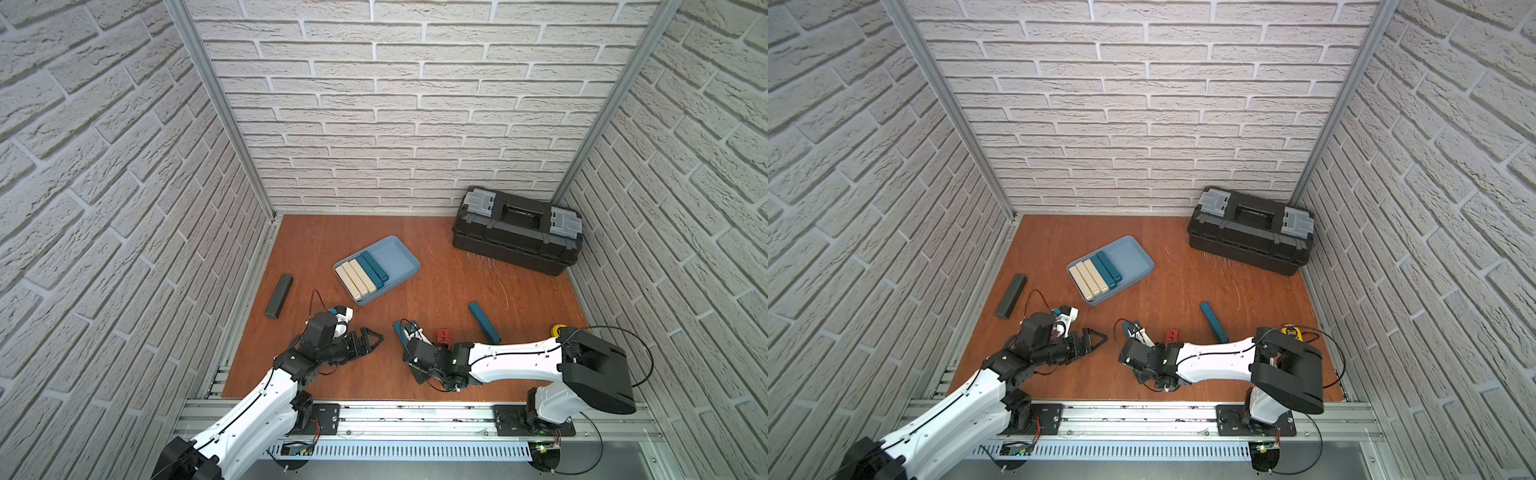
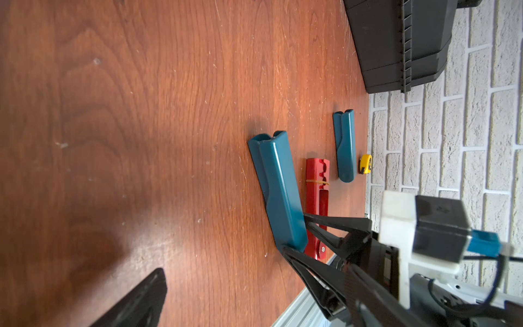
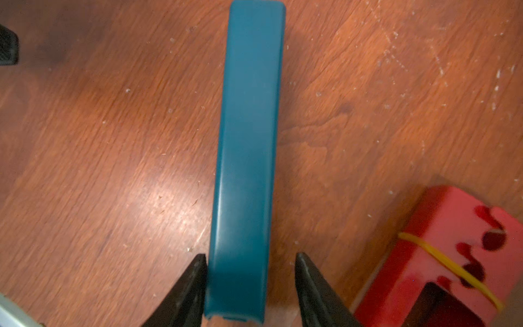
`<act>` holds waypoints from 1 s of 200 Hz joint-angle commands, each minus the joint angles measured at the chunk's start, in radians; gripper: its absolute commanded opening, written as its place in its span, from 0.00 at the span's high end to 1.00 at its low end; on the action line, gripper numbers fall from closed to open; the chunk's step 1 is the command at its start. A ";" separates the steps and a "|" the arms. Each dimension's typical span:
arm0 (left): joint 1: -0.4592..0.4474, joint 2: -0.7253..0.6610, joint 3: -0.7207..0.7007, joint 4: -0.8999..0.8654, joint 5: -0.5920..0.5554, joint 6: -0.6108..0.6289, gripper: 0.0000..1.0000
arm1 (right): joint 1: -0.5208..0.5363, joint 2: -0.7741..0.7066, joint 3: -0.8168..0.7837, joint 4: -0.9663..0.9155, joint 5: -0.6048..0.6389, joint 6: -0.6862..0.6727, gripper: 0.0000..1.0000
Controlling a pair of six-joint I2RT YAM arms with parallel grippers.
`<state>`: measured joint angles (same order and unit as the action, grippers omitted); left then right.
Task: Put the pruning pliers into the storage box
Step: Pick up the pruning pliers from the center of the board.
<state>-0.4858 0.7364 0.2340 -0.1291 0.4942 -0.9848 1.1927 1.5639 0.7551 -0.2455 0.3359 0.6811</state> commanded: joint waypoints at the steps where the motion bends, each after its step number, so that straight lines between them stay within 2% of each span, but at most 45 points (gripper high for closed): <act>1: -0.004 -0.007 -0.011 0.011 -0.010 0.005 0.02 | 0.007 0.013 0.030 0.018 0.010 0.005 0.49; 13: -0.006 -0.003 -0.011 0.012 -0.012 0.006 0.02 | 0.007 0.015 0.032 0.019 0.010 0.006 0.51; 31: -0.006 0.001 -0.016 0.015 -0.013 0.007 0.02 | 0.007 0.016 0.036 0.019 0.010 0.006 0.60; 89: -0.005 -0.006 -0.021 0.008 -0.019 0.004 0.02 | 0.007 0.036 0.050 0.017 0.005 -0.001 0.68; 119: -0.005 -0.007 -0.017 0.000 -0.024 -0.005 0.02 | 0.006 0.030 0.049 0.018 0.000 -0.003 0.87; 167: -0.006 -0.019 0.031 -0.013 -0.037 0.008 0.02 | 0.002 -0.013 0.059 -0.042 0.025 -0.012 0.92; 200: -0.005 0.060 0.066 0.024 -0.026 0.013 0.02 | -0.011 -0.060 0.077 -0.091 0.029 -0.028 0.97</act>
<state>-0.4866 0.7700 0.2615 -0.1505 0.4709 -0.9878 1.1904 1.5696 0.7979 -0.2989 0.3382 0.6720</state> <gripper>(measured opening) 0.982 0.281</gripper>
